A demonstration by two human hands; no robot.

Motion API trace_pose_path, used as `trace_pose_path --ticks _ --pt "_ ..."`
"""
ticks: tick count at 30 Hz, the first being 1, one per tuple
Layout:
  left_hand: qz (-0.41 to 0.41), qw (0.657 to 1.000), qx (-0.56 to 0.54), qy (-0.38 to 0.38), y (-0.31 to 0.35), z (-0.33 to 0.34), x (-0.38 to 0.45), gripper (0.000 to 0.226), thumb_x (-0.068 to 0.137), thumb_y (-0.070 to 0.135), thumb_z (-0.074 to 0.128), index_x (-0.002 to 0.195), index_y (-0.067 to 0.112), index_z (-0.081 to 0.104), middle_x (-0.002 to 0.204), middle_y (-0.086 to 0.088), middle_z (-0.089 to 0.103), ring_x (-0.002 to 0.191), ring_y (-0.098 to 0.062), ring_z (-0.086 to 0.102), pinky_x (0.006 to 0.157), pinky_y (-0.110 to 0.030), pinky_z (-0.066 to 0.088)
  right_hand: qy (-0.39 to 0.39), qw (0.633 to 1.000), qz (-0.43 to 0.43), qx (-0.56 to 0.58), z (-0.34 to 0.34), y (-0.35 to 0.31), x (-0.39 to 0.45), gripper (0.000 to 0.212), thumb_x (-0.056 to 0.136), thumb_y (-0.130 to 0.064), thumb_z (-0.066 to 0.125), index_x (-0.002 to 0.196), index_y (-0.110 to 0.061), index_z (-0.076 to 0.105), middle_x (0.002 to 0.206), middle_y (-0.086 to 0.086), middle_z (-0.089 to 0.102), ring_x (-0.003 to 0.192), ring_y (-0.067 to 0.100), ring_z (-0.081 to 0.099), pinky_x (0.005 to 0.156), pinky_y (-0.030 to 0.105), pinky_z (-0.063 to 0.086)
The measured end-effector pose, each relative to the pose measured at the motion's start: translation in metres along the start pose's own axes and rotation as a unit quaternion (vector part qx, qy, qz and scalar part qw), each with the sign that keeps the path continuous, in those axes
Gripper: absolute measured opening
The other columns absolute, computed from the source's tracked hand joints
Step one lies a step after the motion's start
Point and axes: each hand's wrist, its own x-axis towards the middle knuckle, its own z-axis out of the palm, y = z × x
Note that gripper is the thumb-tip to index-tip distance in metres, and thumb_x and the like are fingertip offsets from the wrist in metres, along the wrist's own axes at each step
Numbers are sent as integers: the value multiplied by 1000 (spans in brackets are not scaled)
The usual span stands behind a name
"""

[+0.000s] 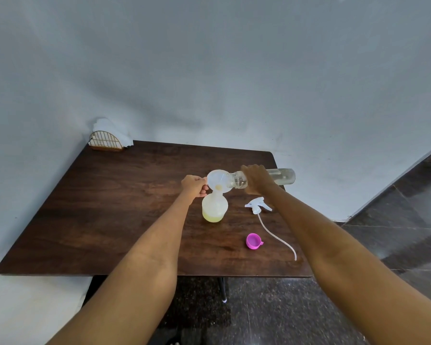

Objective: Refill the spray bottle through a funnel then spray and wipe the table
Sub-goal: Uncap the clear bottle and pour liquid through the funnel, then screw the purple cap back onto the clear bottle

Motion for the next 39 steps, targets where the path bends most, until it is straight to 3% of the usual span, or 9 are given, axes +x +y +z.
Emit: trace_pose_path --ticks 10,20,28,31,34,39 --pt "-1 1000 2 -3 -1 0 1 22 92 14 58 102 -3 66 71 -6 59 59 -11 55 82 -34 57 -3 1000 9 16 1 -2 0 43 78 -29 69 112 -8 52 108 11 66 101 29 61 87 37 45" --pt "2 1000 -6 -6 -1 1 0 22 92 14 57 103 -4 65 79 -11 62 59 -11 55 84 -36 57 -20 989 63 132 4 -9 -5 48 72 -21 72 111 -4 51 105 14 66 97 33 61 85 39 46" --pt "-3 1000 -17 -3 -6 1 2 23 92 15 58 102 -4 66 75 -10 61 59 -11 55 84 -37 57 -1 954 131 268 6 -3 -5 44 68 -20 78 103 -1 59 99 12 67 89 29 64 72 23 39" --pt "-5 1000 -21 1 -6 2 2 23 92 17 58 100 -3 66 70 -7 60 58 -11 56 79 -33 57 20 915 176 363 7 -2 -7 38 67 -14 76 100 -2 61 92 8 64 80 21 57 73 24 38" --pt "-3 1000 -19 5 -4 2 2 26 93 23 57 95 -1 66 78 -10 63 60 -12 56 77 -31 56 27 874 201 441 6 -5 -10 38 68 -11 75 103 -3 63 93 6 63 84 20 58 75 27 44" --pt "-8 1000 -16 23 -7 -1 3 34 93 32 55 94 0 67 84 -12 64 59 -14 57 74 -31 57 22 865 202 459 13 -11 -12 41 67 -14 77 104 -3 64 102 12 68 95 27 64 83 31 49"
